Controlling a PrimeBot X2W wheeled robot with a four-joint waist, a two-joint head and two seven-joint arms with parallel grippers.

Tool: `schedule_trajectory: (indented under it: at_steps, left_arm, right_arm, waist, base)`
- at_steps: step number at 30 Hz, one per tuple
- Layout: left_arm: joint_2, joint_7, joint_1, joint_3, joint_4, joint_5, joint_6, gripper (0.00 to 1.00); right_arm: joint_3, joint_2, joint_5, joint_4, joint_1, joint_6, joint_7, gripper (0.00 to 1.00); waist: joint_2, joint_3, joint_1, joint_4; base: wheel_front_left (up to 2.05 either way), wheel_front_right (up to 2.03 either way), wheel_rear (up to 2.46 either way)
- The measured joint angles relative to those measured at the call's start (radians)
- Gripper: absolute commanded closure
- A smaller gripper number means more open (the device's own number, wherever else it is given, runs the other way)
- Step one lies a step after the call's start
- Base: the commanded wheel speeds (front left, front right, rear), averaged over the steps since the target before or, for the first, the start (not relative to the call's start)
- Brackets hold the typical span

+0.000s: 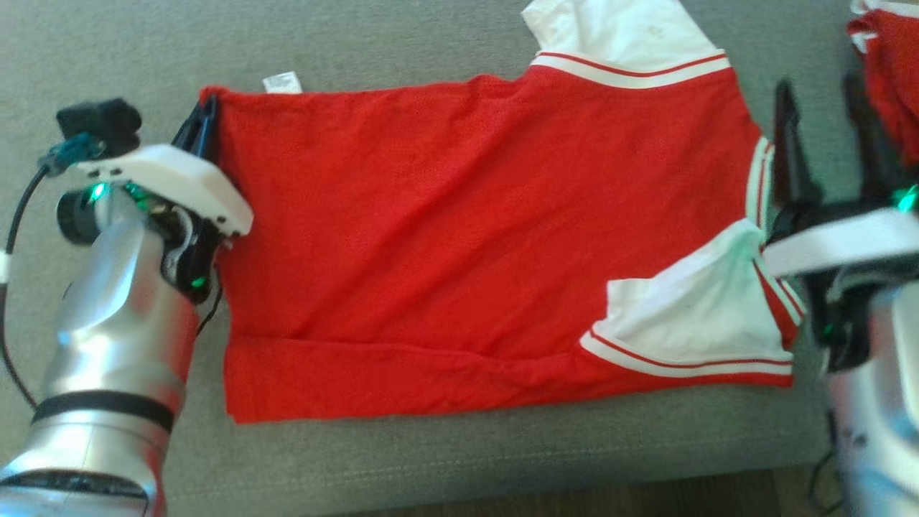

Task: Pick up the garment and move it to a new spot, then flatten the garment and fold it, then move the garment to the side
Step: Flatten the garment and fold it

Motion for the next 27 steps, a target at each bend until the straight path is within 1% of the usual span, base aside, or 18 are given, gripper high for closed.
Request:
schedule_trajectory:
  at_steps: [3,5,10,16,22,24,27]
  left_arm:
    - [-0.022,-0.023,-0.031,-0.019,-0.014,0.000,0.000,1.00]
    - [-0.046,-0.030,-0.053,-0.037,-0.027,0.000,0.000,1.00]
    - [-0.092,-0.045,-0.090,-0.084,-0.056,-0.005,-0.001,1.00]
    - [-0.111,-0.060,-0.130,-0.141,-0.084,-0.023,-0.001,1.00]
    - [-0.122,-0.069,-0.157,-0.180,-0.095,-0.049,-0.004,1.00]
    - [-0.122,-0.070,-0.158,-0.193,-0.096,-0.057,-0.007,1.00]
    - [-0.122,-0.071,-0.159,-0.196,-0.097,-0.058,-0.007,1.00]
  right_arm:
    - [-0.009,-0.048,-0.005,0.074,-0.089,0.000,0.012,0.00]
    - [-0.009,-0.076,-0.005,0.126,-0.146,0.000,0.024,0.00]
    - [0.019,-0.132,0.036,0.259,-0.289,0.000,0.065,0.00]
    - [0.085,-0.183,0.080,0.428,-0.475,0.000,0.186,0.00]
    - [0.135,-0.221,0.111,0.583,-0.593,0.000,0.314,0.00]
    - [0.158,-0.223,0.118,0.618,-0.619,0.000,0.353,0.00]
    - [0.180,-0.231,0.132,0.631,-0.648,0.000,0.386,0.00]
  waist:
    - [0.0000,0.011,0.0000,0.028]
    - [0.0000,0.021,0.0000,0.053]
    - [0.0000,0.058,0.0000,0.116]
    - [0.0000,0.119,0.0000,0.175]
    - [0.0000,0.159,0.0001,0.217]
    - [0.0000,0.167,0.0001,0.224]
    - [0.0000,0.172,0.0000,0.227]
  base:
    - [0.00,0.00,0.00]
    - [0.00,0.00,0.00]
    - [0.00,0.00,0.00]
    - [0.00,0.00,0.00]
    - [0.00,0.00,0.00]
    - [0.00,0.00,0.00]
    - [0.00,0.00,0.00]
